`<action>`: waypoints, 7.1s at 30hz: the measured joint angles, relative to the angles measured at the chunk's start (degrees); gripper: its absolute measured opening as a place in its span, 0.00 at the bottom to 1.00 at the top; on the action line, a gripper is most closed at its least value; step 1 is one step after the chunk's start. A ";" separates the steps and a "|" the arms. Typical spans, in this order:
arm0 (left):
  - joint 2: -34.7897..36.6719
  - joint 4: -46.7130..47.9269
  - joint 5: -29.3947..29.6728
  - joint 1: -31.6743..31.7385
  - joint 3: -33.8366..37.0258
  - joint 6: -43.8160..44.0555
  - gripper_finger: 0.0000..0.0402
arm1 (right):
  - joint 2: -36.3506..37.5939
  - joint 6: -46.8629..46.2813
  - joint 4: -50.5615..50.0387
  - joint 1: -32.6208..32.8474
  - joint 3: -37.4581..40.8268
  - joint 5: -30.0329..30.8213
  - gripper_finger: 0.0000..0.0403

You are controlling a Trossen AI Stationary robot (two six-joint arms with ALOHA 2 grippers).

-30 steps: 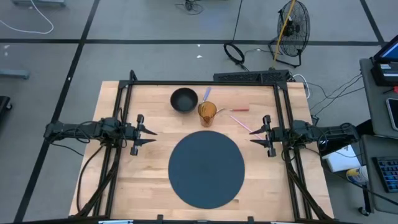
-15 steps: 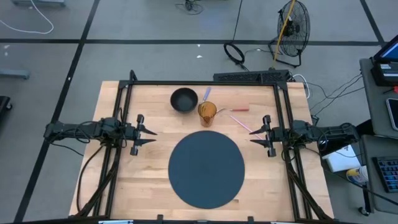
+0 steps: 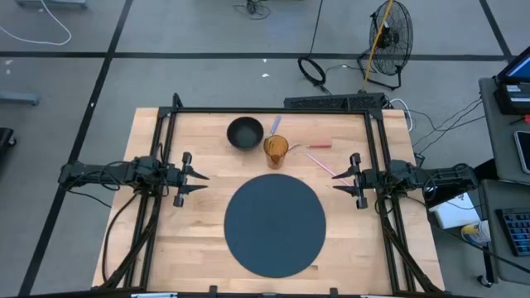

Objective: Pick & Place Utensil

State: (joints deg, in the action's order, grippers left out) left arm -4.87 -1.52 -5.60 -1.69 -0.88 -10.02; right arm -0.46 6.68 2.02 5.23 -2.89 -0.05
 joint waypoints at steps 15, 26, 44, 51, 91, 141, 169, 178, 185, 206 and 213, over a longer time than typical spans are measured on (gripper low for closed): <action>0.01 0.00 0.01 0.00 -0.01 0.00 0.30 | -0.01 -10.30 0.66 0.01 0.01 0.00 0.32; -0.01 0.00 0.19 0.02 -0.01 -0.34 0.30 | 0.01 -15.67 1.57 0.01 0.01 0.24 0.32; -0.01 -7.09 2.25 0.02 0.02 8.74 0.30 | -2.98 -14.67 4.91 0.03 0.01 0.58 0.32; -0.01 -7.19 1.52 0.01 0.02 9.22 0.30 | -8.80 -15.04 8.60 0.05 -0.01 7.41 0.32; -34.28 3.16 29.38 9.76 -30.89 -5.45 0.30 | -15.88 -1.40 28.37 0.12 -0.66 7.45 0.32; -75.14 28.50 0.65 48.13 -54.23 -0.85 0.56 | -38.13 -4.20 10.95 1.31 -23.75 13.27 0.32; -91.12 16.77 -15.57 50.94 -54.23 4.76 0.57 | -38.33 -3.98 8.35 1.25 -23.75 13.27 0.32; -92.05 16.87 -15.40 50.35 -54.23 5.67 0.44 | -38.33 -4.05 8.34 1.25 -23.75 13.29 0.32; -92.05 16.85 -15.31 50.42 -54.23 6.12 0.27 | -38.33 -4.05 8.34 1.25 -23.75 13.29 0.32; -92.05 16.67 -15.14 50.40 -54.21 5.27 0.05 | -38.31 -4.09 6.66 1.23 -23.72 13.31 0.32; -92.05 16.61 -15.22 50.40 -54.23 5.30 0.08 | -38.33 -4.09 6.58 1.23 -23.72 13.31 0.32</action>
State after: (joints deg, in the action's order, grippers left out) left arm -96.92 15.09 -20.82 48.71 -55.11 -4.72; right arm -38.79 2.59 8.60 6.46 -26.61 13.26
